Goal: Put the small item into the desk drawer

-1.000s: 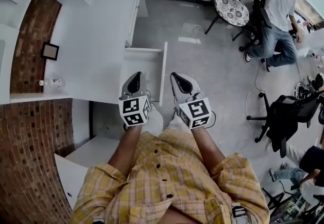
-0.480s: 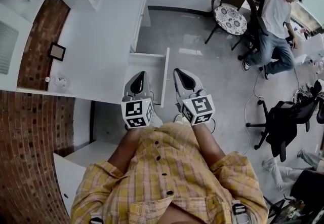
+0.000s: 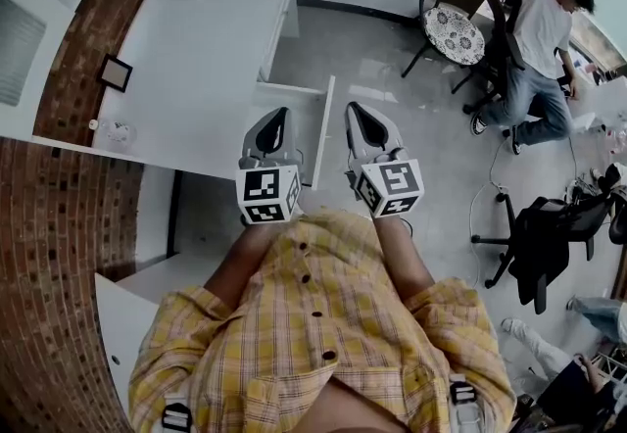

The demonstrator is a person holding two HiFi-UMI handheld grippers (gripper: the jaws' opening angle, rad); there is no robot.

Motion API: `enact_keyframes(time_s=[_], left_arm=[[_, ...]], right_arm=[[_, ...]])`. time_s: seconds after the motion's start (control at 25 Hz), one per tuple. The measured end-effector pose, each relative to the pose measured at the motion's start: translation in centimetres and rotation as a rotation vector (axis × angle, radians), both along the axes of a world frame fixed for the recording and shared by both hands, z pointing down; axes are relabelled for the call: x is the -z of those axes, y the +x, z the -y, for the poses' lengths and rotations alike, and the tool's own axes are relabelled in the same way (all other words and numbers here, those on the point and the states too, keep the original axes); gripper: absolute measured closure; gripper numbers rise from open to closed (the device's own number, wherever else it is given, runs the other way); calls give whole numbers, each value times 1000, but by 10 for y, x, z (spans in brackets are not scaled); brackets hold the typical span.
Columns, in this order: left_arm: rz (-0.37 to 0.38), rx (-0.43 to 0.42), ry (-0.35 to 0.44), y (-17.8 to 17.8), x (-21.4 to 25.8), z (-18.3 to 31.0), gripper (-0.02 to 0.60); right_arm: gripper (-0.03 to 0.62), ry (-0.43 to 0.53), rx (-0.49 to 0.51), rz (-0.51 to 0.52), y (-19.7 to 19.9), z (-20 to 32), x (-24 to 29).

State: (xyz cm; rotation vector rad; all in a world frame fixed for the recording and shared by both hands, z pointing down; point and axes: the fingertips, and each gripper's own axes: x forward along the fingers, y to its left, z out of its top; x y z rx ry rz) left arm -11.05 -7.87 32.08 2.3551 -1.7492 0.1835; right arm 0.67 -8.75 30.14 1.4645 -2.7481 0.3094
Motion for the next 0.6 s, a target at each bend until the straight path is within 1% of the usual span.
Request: enact_keyframes(time_s=[0.28,0.6], left_arm=[[-15,4,18,0,4,3,577],[-20,-1,21,-2,3,10,577]], right_arm=[[594,3,-5,-1,3,3,1],[594,3,-5,-12,-1,11,0]])
